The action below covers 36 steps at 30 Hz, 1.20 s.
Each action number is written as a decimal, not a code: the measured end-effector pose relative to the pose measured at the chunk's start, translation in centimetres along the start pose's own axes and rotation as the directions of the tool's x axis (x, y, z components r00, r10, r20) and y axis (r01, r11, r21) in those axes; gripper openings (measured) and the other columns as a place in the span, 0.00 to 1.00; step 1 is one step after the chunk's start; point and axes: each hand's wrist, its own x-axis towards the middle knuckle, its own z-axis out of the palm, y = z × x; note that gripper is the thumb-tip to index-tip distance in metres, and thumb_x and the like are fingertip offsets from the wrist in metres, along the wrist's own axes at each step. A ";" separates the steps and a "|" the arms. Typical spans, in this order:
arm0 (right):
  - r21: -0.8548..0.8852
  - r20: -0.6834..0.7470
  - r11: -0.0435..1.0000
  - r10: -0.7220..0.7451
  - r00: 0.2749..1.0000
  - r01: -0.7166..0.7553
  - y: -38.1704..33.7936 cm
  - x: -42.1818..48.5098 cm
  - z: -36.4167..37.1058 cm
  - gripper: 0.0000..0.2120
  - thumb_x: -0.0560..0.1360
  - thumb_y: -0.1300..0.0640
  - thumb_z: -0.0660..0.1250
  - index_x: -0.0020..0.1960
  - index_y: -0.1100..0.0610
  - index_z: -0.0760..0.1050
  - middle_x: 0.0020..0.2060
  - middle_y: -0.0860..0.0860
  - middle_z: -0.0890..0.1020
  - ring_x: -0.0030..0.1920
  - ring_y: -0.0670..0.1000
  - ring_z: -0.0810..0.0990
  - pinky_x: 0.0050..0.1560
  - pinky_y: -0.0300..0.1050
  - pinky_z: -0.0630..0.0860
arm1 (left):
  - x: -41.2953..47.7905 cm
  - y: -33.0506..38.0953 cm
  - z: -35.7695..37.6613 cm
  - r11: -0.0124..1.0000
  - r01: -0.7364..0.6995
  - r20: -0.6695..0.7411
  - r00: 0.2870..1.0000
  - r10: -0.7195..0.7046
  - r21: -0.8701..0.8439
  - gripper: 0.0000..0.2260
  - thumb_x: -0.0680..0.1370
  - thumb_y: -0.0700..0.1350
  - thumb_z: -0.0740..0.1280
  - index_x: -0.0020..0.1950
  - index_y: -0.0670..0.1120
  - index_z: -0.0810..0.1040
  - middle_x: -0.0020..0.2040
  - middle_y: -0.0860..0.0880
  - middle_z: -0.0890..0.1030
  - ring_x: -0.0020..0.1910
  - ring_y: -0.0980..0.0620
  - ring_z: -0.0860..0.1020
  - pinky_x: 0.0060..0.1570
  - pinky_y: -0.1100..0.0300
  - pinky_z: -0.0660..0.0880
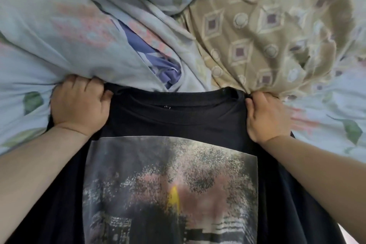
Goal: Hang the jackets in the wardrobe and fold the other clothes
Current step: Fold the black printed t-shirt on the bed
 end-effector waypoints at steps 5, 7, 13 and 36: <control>0.004 -0.007 1.000 -0.005 1.000 0.005 0.0 -0.1 0.2 0.18 0.80 0.50 0.53 0.43 0.62 0.73 0.39 0.65 0.79 0.40 0.66 0.78 0.40 0.55 0.72 | -0.2 0.0 0.1 0.999 0.023 0.003 1.000 -0.023 0.022 0.13 0.74 0.45 0.60 0.42 0.34 0.74 0.36 0.33 0.74 0.38 0.31 0.75 0.33 0.43 0.69; -0.004 -0.008 1.000 -0.012 1.000 0.012 0.0 0.0 0.2 0.17 0.80 0.51 0.54 0.43 0.62 0.73 0.39 0.66 0.79 0.40 0.66 0.78 0.39 0.55 0.71 | -0.1 0.2 -0.1 0.999 0.029 -0.001 1.000 -0.029 0.019 0.14 0.74 0.45 0.60 0.43 0.33 0.75 0.36 0.33 0.75 0.38 0.31 0.75 0.34 0.43 0.70; -0.004 -0.016 1.000 -0.009 1.000 0.009 0.1 0.1 0.2 0.15 0.80 0.52 0.57 0.44 0.63 0.73 0.40 0.66 0.79 0.42 0.67 0.78 0.40 0.56 0.72 | -0.2 0.4 -0.3 1.000 0.015 -0.038 0.999 -0.015 0.006 0.16 0.73 0.46 0.59 0.42 0.33 0.75 0.36 0.32 0.75 0.38 0.30 0.75 0.34 0.43 0.70; 0.168 0.125 0.923 -0.368 0.921 0.345 -6.6 -23.8 -9.5 0.20 0.75 0.52 0.63 0.65 0.57 0.74 0.65 0.57 0.73 0.64 0.59 0.71 0.68 0.56 0.67 | -26.7 8.6 -13.1 0.852 0.306 0.158 0.952 -0.263 -0.425 0.29 0.81 0.55 0.61 0.79 0.49 0.59 0.81 0.52 0.54 0.79 0.54 0.50 0.72 0.60 0.47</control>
